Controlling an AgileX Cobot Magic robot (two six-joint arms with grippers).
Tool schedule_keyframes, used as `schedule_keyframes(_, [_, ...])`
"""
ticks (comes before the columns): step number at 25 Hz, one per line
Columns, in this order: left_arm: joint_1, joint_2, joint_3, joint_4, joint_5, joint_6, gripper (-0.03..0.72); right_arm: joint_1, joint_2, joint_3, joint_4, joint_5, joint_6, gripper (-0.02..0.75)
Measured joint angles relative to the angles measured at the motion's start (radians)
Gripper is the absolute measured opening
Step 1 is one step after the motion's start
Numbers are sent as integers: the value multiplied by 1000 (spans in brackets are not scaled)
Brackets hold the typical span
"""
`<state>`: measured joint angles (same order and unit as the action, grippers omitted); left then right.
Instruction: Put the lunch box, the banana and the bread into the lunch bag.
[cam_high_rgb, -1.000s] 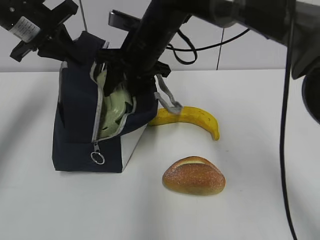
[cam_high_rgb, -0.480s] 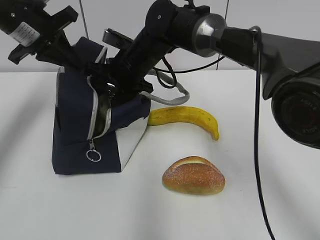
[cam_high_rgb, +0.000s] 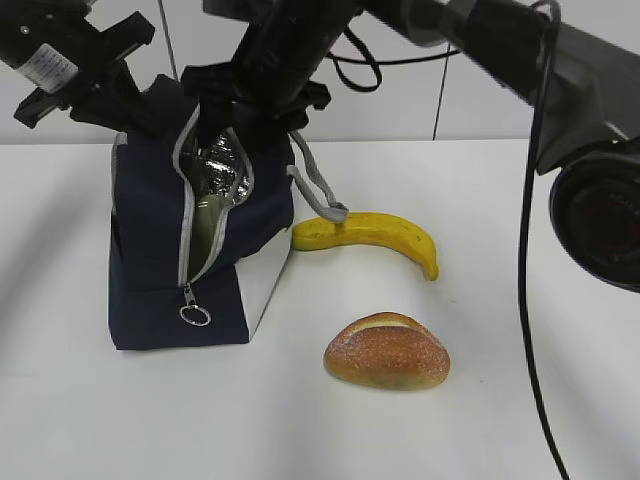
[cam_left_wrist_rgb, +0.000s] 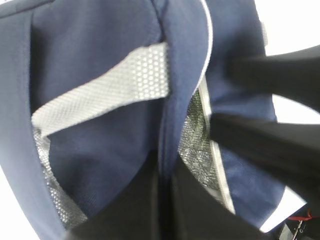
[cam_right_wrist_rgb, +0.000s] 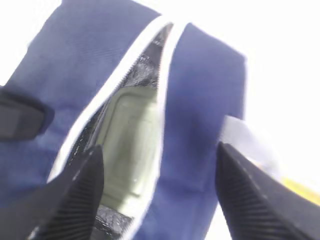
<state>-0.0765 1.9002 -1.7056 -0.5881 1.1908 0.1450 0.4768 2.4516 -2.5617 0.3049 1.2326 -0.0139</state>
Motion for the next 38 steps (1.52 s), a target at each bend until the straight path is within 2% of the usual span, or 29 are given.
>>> schedule_keyframes(5, [23, 0, 0, 1, 4, 0, -3, -2, -52, -35, -70, 16, -17, 514])
schedule_keyframes(10, [29, 0, 0, 1, 13, 0, -3, -20, -156, 45, -112, 21, -46, 513])
schedule_keyframes(18, [29, 0, 0, -1, 14, 0, -3, -127, -321, 337, -130, 21, -148, 498])
schedule_keyframes(23, [29, 0, 0, -4, 16, 0, -3, -199, -391, 568, -141, 21, -304, 498])
schedule_keyframes(26, [29, 0, 0, -4, 16, 0, -3, -213, -404, 648, -168, 19, -381, 498])
schedule_keyframes(32, [30, 0, 0, -4, 16, 0, -3, -214, -400, 681, -227, 1, -550, 498])
schedule_keyframes(38, [30, 0, 0, -4, 16, 4, -3, -214, -328, 681, -233, -101, -767, 498])
